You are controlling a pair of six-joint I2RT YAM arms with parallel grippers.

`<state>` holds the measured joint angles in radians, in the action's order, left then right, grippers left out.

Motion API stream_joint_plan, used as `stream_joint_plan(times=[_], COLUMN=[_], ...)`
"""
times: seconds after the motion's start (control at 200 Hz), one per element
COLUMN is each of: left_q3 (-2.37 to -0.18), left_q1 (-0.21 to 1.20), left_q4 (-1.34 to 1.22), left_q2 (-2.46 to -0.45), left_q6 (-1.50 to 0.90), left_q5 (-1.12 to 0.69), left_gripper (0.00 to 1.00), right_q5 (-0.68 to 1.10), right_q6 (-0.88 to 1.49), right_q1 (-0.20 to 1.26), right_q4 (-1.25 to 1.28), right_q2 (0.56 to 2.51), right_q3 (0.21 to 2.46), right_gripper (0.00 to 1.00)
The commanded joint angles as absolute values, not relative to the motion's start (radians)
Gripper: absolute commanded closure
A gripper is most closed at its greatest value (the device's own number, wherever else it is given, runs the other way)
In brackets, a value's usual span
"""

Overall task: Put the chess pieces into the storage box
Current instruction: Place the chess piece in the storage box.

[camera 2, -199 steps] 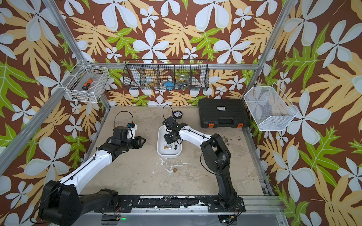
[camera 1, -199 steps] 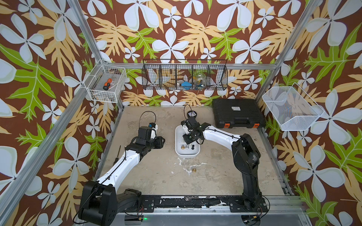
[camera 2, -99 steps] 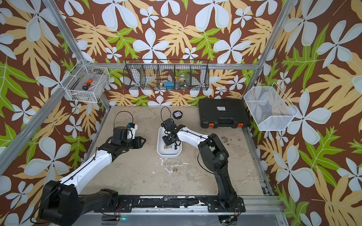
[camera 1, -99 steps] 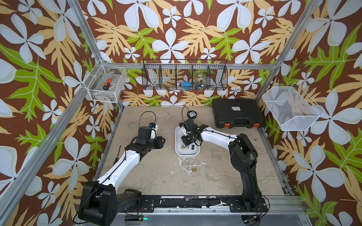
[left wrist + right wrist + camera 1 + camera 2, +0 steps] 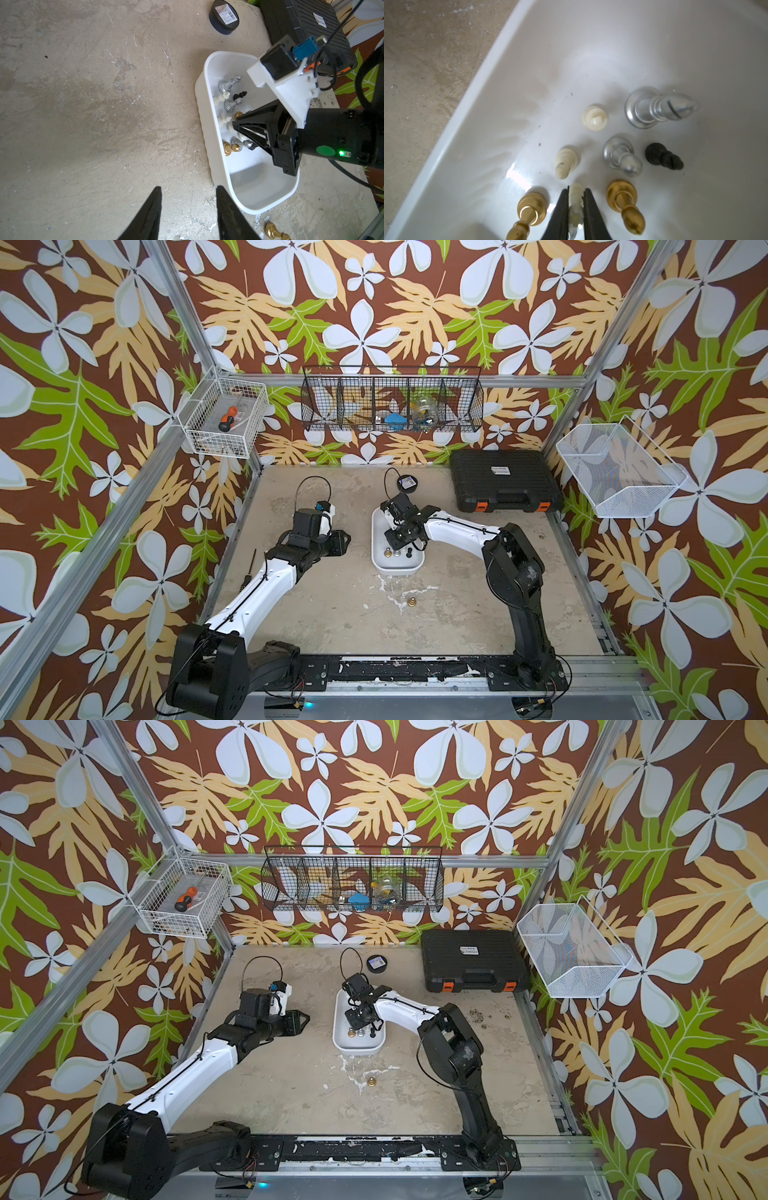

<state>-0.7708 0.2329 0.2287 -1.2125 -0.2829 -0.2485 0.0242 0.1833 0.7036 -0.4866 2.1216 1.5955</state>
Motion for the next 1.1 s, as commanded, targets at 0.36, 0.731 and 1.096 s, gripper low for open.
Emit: stream_joint_plan(times=[0.36, 0.731, 1.096], left_q3=[-0.770, -0.770, -0.771], left_q1=[0.231, 0.231, 0.231], left_q4=[0.212, 0.212, 0.212], left_q2=[-1.212, -1.217, -1.224], left_q6=[-0.271, -0.273, -0.272], left_q5=[-0.264, -0.271, -0.273], left_gripper=[0.54, 0.54, 0.54], right_q5=[0.009, -0.004, -0.021], right_q6=[0.186, 0.184, 0.183], right_q1=[0.712, 0.713, 0.713], right_q4=[-0.500, -0.506, -0.516], right_q2=[2.135, 2.119, 2.070], right_q3=[1.617, 1.620, 1.614], right_gripper=[0.82, 0.78, 0.69])
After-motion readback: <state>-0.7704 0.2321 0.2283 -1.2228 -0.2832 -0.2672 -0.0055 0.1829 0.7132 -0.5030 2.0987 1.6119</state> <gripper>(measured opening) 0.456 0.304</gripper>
